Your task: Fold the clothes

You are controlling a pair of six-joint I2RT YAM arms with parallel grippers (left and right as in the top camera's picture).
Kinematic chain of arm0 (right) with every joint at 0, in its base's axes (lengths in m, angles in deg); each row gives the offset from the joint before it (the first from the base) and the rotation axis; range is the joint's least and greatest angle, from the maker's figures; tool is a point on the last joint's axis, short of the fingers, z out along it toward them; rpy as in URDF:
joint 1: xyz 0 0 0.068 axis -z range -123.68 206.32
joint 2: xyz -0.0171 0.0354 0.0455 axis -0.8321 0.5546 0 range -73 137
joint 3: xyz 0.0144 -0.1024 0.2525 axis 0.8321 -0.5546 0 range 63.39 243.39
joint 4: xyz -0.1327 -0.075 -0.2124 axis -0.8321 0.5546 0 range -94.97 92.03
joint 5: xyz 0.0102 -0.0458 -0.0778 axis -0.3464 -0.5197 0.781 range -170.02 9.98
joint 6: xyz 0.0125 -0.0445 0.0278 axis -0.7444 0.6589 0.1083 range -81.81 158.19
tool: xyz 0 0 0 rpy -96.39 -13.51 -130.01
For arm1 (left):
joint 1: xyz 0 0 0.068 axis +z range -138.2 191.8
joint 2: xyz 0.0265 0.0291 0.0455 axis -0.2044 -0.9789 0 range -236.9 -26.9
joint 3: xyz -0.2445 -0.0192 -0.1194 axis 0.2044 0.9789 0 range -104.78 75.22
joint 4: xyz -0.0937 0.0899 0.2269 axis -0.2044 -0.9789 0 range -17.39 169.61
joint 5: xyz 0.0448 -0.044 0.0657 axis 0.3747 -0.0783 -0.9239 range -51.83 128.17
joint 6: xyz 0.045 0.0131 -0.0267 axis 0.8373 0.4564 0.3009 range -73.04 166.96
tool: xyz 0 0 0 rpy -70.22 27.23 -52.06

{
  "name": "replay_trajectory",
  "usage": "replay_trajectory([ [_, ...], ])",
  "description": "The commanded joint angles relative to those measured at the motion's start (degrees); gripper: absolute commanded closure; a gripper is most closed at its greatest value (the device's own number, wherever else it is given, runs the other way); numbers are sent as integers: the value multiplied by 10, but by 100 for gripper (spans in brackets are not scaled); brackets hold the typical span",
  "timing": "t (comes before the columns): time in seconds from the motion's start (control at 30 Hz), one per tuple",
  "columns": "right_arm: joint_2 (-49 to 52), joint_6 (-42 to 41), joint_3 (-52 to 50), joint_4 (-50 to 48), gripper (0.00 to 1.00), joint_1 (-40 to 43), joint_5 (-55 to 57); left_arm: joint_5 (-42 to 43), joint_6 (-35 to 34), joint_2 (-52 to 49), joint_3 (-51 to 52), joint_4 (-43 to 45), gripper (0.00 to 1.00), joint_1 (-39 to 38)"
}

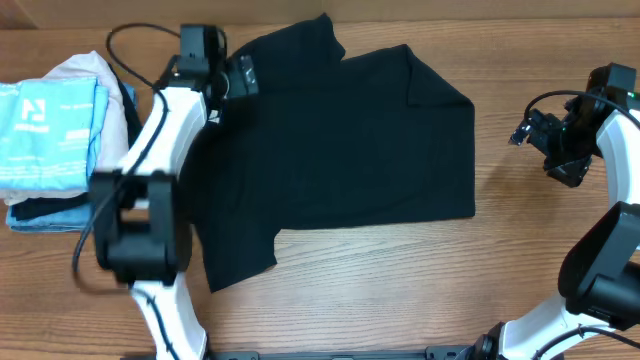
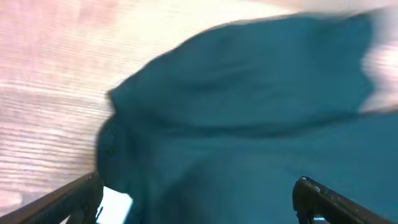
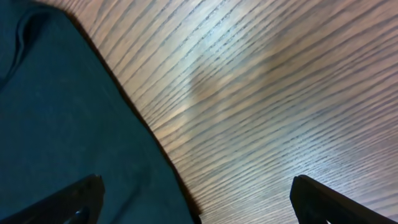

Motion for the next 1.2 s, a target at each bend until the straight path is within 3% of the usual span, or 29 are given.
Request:
replay_trajectory([
  [0.0, -2, 0, 10, -8, 0, -3, -3, 72, -9, 113, -7, -87, 0, -23],
  [0.07, -2, 2, 11, -19, 0, -3, -100, 110, -9, 131, -7, -178, 0, -26],
  [0.1, -2, 22, 11, -8, 11, -7, -165, 118, -9, 131, -7, -216, 0, -26],
  [0.13, -2, 51, 11, 4, 41, -25, -182, 119, -9, 129, -7, -247, 0, -26],
  [0.17, -2, 62, 10, 9, 62, -44, -176, 117, -5, 127, -7, -266, 0, -26],
  [0.2, -2, 73, 3, 16, 96, -83, -160, 118, -5, 124, -7, -283, 0, -26],
  [0.4, -2, 32, -116, -50, 96, -213, -129, 106, 6, 94, -4, -315, 1, -43],
  [0.43, -2, 30, -132, -68, 96, -224, -129, 98, 6, 83, -3, -312, 5, -45],
  [0.5, -2, 28, -162, -107, 96, -242, -129, 105, 6, 40, -3, -311, 23, -51],
  [0.53, -2, 28, -170, -123, 96, -247, -129, 107, 8, 9, -3, -309, 64, -55],
  [0.57, -2, 29, -172, -130, 96, -249, -129, 109, 8, -18, -3, -307, 90, -59],
  [0.6, -2, 29, -173, -139, 96, -250, -129, 110, 8, -43, -3, -307, 96, -64],
  [0.77, -2, 28, -196, -182, 96, -251, -87, 107, 8, -119, -3, -302, 96, -73],
  [1.0, -2, 12, -271, -274, 96, -251, -83, 107, 8, -125, -3, -300, 91, -73],
  [1.17, -2, 12, -271, -233, 96, -246, -77, 107, 8, -125, -3, -301, 91, -73],
])
